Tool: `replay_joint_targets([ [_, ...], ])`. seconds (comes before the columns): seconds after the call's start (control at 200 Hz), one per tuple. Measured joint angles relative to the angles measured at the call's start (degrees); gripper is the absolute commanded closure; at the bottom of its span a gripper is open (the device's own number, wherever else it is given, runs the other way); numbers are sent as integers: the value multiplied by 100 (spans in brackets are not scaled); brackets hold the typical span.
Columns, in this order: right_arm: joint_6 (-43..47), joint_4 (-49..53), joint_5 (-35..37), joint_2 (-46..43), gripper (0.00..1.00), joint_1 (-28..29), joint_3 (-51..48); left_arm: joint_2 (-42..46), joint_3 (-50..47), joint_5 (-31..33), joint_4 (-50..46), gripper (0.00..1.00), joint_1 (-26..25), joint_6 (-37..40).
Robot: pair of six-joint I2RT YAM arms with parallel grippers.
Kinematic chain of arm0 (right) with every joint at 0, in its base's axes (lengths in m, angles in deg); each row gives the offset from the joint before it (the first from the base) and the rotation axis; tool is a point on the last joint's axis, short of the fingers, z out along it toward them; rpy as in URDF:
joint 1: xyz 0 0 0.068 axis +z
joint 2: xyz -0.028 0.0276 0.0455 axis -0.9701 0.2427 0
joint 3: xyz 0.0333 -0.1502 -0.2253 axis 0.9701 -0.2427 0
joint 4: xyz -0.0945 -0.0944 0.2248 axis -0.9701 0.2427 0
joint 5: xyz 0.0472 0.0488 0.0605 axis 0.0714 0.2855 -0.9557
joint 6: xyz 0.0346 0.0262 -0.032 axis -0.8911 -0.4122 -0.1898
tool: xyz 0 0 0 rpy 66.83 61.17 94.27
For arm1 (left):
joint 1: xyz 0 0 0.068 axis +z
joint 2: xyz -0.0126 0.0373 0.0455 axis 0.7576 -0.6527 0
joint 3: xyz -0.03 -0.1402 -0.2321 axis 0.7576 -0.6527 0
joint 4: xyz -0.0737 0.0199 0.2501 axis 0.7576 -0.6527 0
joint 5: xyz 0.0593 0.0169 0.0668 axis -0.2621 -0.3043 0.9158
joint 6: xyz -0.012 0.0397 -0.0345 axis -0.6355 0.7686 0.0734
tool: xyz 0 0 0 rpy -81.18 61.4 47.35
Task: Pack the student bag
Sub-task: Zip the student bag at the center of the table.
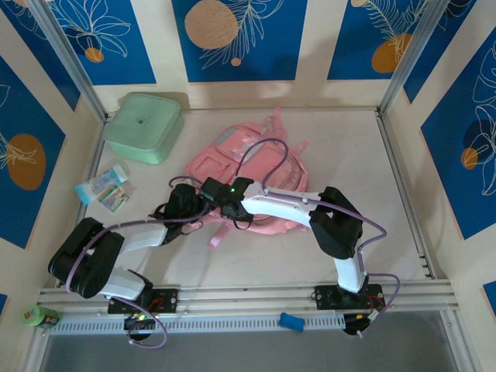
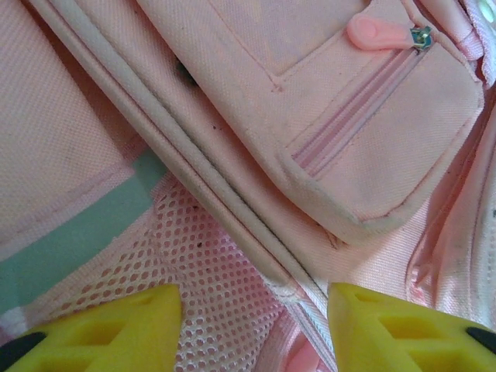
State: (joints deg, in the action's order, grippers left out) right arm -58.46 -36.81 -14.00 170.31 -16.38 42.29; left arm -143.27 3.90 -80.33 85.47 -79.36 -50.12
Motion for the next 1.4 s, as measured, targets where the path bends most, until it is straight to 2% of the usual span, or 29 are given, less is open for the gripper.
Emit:
replay_joint_targets([
  [0.2, 149, 52, 87, -24, 100, 7, -61, -348, 2, 94, 413, 49, 26, 7],
  [0.495, 619, -197, 313, -916, 100, 39, -1139, -870, 227, -142, 898, 51, 374, 98],
  [0.66, 1174, -560, 208, -1633, 100, -223, -1816, -1115, 389, -435, 1071, 52, 608, 144],
  [0.765, 1744, -756, -4, -1908, 100, -389, -2028, -1178, 538, -612, 968, 52, 726, 205],
  [0.89, 2256, -929, -232, -2013, 100, -404, -2037, -1132, 730, -667, 581, 45, 776, 315],
  [0.99, 2533, -1123, -444, -2061, 100, -393, -2133, -763, 730, -662, 179, 43, 800, 302],
  [1.07, 2671, -1209, -496, -2081, 100, -393, -2203, -308, 643, -660, -98, 39, 791, 216],
  [1.196, 2780, -1298, -573, -2142, 100, -431, -2295, 498, 435, -577, -433, 37, 570, -247],
  [1.401, 2820, -1545, -750, -2402, 100, -507, -2575, 927, 372, -157, -542, 35, -634, -1117],
])
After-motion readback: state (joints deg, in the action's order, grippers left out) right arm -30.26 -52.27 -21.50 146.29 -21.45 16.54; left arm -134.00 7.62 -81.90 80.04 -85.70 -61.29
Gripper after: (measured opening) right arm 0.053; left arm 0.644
